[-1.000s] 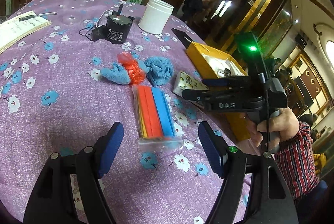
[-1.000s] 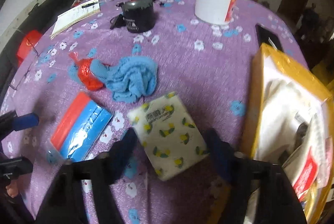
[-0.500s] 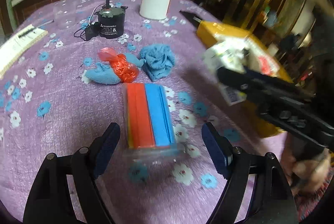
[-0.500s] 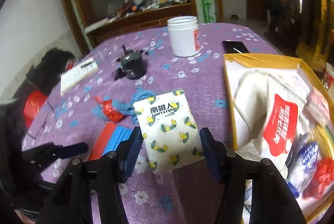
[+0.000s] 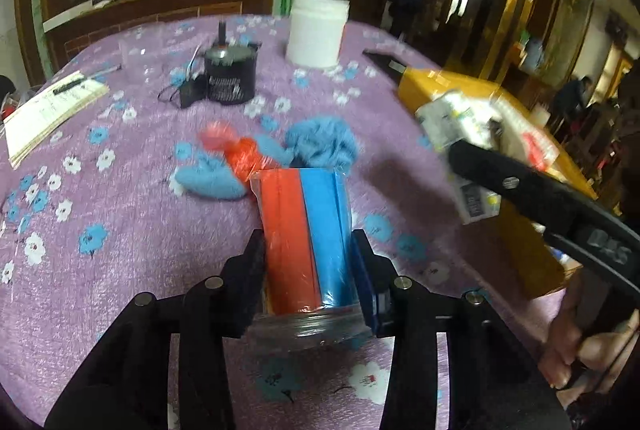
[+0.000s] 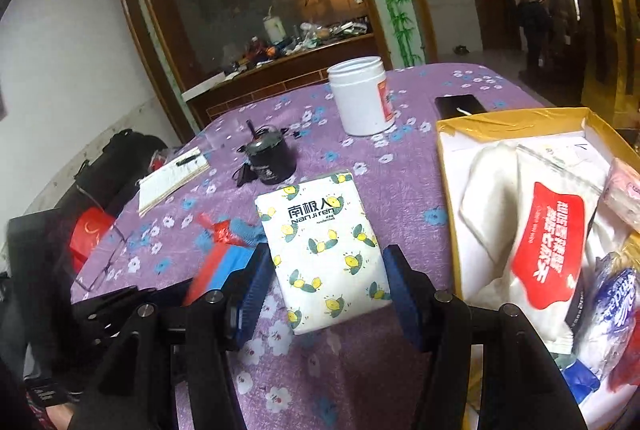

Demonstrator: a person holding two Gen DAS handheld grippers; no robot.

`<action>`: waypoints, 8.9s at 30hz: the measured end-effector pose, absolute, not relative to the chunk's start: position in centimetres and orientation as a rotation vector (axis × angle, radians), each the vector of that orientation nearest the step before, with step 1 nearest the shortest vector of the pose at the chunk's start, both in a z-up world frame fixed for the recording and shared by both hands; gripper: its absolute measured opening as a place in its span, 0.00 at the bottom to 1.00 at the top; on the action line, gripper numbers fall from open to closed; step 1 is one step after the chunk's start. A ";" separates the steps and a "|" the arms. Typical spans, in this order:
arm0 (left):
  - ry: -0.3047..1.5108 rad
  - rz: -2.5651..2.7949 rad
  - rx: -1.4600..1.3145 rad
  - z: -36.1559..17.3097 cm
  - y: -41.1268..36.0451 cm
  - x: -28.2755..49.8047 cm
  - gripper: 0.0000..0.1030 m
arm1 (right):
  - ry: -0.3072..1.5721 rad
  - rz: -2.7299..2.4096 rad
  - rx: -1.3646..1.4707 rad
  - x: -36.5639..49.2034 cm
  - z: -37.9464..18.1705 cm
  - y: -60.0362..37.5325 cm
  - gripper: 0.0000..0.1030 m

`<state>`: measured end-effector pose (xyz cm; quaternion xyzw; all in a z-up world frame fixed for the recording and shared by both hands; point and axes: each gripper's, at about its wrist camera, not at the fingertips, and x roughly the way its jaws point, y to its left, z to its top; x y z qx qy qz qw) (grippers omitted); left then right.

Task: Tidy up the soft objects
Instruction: 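Carry the red-blue strip pack and patterned tissue pack into the box and release, then grasp the blue knitted cloth with the right gripper while the left grasps the red bag, then lift the blue cloth and red bag bundle with both grippers, then carry both held cloth items over the box and lower them inside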

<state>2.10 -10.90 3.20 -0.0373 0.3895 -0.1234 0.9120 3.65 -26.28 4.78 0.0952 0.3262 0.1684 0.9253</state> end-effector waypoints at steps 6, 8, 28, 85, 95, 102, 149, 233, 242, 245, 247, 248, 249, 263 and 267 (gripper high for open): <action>0.712 -0.277 -0.112 4.5 -10.7 1.6 0.38 | 0.619 0.344 0.208 3.0 5.3 -26.6 0.57; 0.688 -0.277 -0.122 4.8 -10.5 1.5 0.38 | 0.613 0.345 0.207 3.0 5.4 -26.6 0.57; 0.594 -0.284 -0.128 6.0 -10.4 0.4 0.38 | 0.587 0.339 0.229 2.5 5.9 -27.2 0.56; 0.766 -0.640 0.013 8.4 -34.2 7.2 0.50 | 0.770 0.008 0.388 11.3 7.0 -48.3 0.62; 0.755 -0.670 -0.028 9.9 -32.5 5.7 0.67 | 0.696 0.034 0.443 8.2 9.3 -48.7 0.65; 0.751 -0.673 -0.051 10.2 -29.2 3.5 0.67 | 0.626 0.127 0.487 4.5 10.8 -46.3 0.67; 0.753 -0.294 -0.104 6.4 -6.0 1.9 0.76 | 0.815 0.353 0.290 11.8 4.0 -22.8 0.24; 0.497 0.046 0.044 6.6 -8.9 5.7 0.34 | 0.612 0.412 0.178 8.6 6.9 -21.4 0.23; 0.490 0.048 0.054 6.8 -9.0 5.6 0.34 | 0.602 0.401 0.193 8.5 7.2 -21.9 0.23; 0.488 0.050 0.062 6.7 -9.1 5.6 0.34 | 0.598 0.400 0.202 8.3 7.3 -22.1 0.23; 0.485 0.051 0.065 6.8 -9.2 5.6 0.34 | 0.594 0.398 0.205 8.3 7.4 -22.2 0.23; 0.482 0.050 0.065 6.8 -9.2 5.6 0.34 | 0.590 0.395 0.205 8.3 7.5 -22.3 0.23; 0.480 0.050 0.065 6.8 -9.2 5.6 0.34 | 0.587 0.391 0.206 8.2 7.6 -22.4 0.23; 0.438 -0.002 0.125 8.2 -11.5 4.1 0.34 | 0.537 0.342 0.328 5.0 9.5 -27.4 0.23; 0.425 -0.022 0.156 8.8 -13.2 3.3 0.34 | 0.520 0.334 0.346 3.8 10.1 -28.9 0.23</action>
